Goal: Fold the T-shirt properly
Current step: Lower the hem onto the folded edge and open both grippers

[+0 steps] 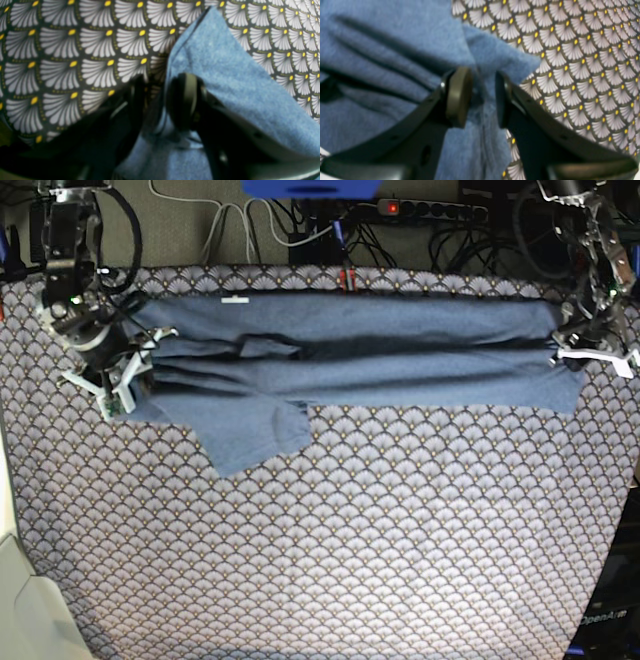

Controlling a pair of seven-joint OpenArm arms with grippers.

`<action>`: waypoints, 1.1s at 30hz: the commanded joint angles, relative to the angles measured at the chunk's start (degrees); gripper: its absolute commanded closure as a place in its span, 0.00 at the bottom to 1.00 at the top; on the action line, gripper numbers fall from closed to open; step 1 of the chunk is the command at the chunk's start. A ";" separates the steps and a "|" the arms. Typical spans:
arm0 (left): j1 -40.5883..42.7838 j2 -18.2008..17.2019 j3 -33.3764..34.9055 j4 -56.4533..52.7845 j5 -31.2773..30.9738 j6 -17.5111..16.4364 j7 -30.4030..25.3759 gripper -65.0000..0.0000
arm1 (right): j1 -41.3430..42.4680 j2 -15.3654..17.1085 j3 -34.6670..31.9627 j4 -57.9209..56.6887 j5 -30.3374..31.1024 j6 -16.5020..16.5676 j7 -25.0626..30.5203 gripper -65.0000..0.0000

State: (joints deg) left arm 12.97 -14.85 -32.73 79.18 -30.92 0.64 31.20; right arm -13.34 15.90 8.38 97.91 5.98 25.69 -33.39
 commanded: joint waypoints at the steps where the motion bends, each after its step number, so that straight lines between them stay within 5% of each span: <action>1: -0.01 -0.75 0.60 0.60 0.10 -0.16 0.58 0.66 | 0.20 0.76 0.28 0.07 0.13 -0.07 0.82 0.69; 4: -0.01 -0.75 1.13 0.69 0.10 -0.16 0.58 0.66 | 0.90 0.76 0.28 -1.16 0.13 0.29 1.08 0.73; 10: -0.09 -0.66 1.13 0.60 0.10 -0.16 0.58 0.66 | 0.99 0.76 0.54 -1.69 -0.13 5.38 0.64 1.00; 33: -0.01 -1.19 0.86 0.60 0.10 -0.16 0.58 0.66 | -7.18 0.67 4.41 7.81 0.04 5.56 0.99 1.00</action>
State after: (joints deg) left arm 12.86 -15.22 -31.77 79.15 -30.74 0.62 31.29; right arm -20.73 15.88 12.36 104.73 5.80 31.20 -33.63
